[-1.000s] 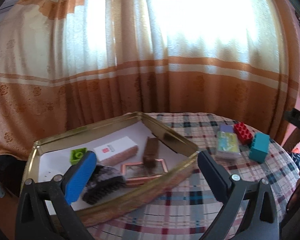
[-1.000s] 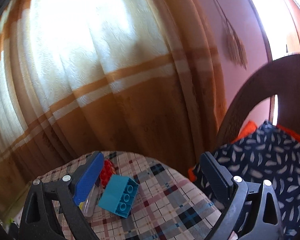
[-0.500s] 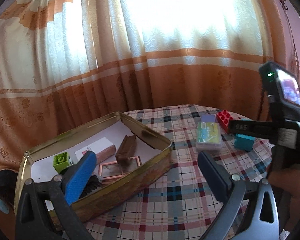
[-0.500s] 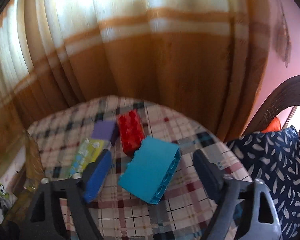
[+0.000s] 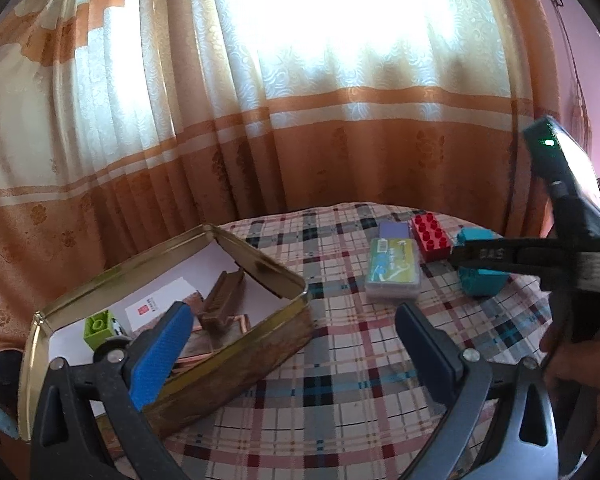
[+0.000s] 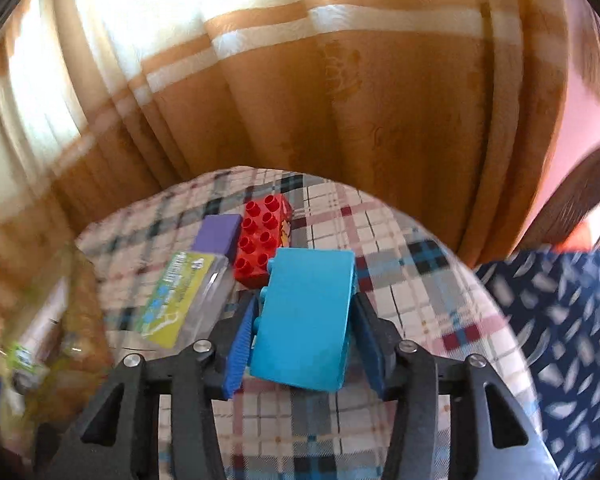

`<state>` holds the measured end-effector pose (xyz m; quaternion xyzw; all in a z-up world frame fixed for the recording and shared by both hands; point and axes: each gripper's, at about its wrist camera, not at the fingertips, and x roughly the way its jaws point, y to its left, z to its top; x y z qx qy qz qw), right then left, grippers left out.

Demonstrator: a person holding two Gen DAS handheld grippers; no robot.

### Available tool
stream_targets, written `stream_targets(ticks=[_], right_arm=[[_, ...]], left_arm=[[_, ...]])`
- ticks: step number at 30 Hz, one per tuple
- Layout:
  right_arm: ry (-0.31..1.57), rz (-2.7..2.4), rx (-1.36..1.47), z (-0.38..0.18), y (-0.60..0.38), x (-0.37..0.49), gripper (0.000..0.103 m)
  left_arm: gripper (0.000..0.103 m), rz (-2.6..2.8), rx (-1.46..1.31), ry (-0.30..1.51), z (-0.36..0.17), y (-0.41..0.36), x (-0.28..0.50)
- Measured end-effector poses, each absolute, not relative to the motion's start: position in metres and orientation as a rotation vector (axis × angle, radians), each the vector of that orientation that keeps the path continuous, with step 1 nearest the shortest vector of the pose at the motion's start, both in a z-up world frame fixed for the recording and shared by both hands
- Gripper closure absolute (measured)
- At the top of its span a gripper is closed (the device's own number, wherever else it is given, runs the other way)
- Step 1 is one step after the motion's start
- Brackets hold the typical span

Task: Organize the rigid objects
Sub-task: 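Grasp the teal brick with the right tool, then grasp the green floss case with the left tool while the right holds the teal brick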

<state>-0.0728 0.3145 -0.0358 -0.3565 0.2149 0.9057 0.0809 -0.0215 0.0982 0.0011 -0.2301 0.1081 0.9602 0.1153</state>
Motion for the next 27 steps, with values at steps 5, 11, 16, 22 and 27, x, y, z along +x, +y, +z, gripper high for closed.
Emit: stream_targets(ticks=[5, 11, 16, 22, 27], right_arm=[[0.893, 2.739, -1.006, -0.039, 0.331, -0.058, 0.057], [0.864, 2.812, -0.787, -0.021, 0.323, -0.037, 0.057], [0.827, 2.795, -0.563, -0.006, 0.321, -0.015, 0.057], [0.933, 2.755, -0.472, -0.005, 0.335, -0.002, 0.056], [0.942, 2.773, -0.484, -0.008, 0.338, -0.004, 0.056]], left_arm=[[0.000, 2.795, -0.688, 0.321, 0.000, 0.104, -0.022], [0.000, 2.774, -0.657, 0.299, 0.002, 0.111, -0.024], [0.000, 2.732, -0.631, 0.306, 0.005, 0.134, -0.036], [0.001, 2.654, -0.705, 0.370, 0.001, 0.176, -0.066], [0.004, 2.601, -0.869, 0.327, -0.013, 0.192, -0.101]])
